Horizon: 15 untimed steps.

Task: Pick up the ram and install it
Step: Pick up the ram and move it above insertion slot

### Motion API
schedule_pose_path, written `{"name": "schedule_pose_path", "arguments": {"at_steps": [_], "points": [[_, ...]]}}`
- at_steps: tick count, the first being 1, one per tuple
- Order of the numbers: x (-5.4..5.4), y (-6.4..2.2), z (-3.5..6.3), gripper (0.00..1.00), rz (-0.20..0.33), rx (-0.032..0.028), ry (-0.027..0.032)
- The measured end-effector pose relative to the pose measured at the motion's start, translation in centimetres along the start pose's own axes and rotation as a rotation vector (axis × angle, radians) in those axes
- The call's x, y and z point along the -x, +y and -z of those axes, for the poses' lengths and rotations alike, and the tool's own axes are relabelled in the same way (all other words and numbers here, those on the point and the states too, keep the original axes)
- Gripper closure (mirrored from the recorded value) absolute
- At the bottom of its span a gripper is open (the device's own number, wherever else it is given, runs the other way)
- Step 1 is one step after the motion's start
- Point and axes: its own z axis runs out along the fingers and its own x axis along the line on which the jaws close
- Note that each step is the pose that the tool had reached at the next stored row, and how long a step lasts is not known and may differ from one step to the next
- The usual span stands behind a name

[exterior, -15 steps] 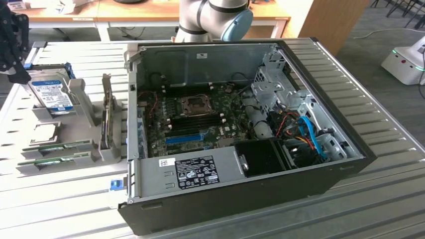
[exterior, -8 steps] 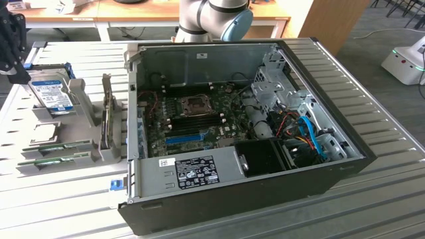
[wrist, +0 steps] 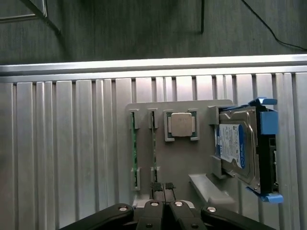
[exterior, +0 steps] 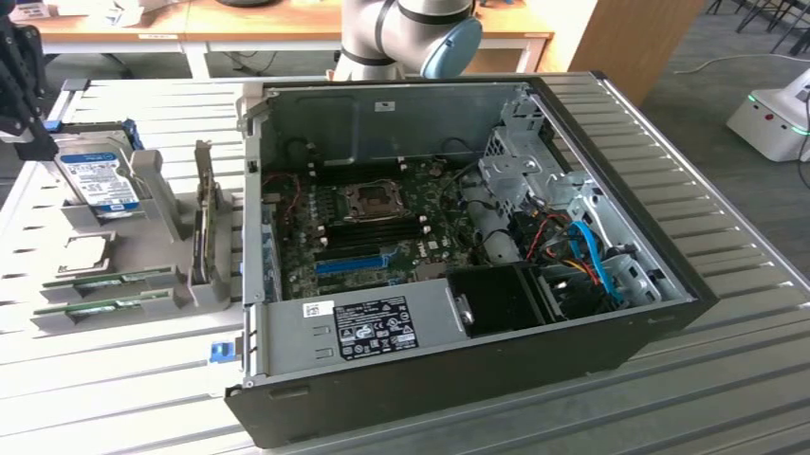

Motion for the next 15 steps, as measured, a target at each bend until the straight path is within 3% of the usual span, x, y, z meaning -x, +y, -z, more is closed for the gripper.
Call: {"name": "schedule_pose_path", "arguments": {"at_steps": [3, 15], "points": [[0.0, 0.0, 0.0, 0.9, 0.031, -0.0004, 0.0013], [0.0, 0.09, -0.09, 0.89, 0.031, -0.0025, 0.0012]]}}
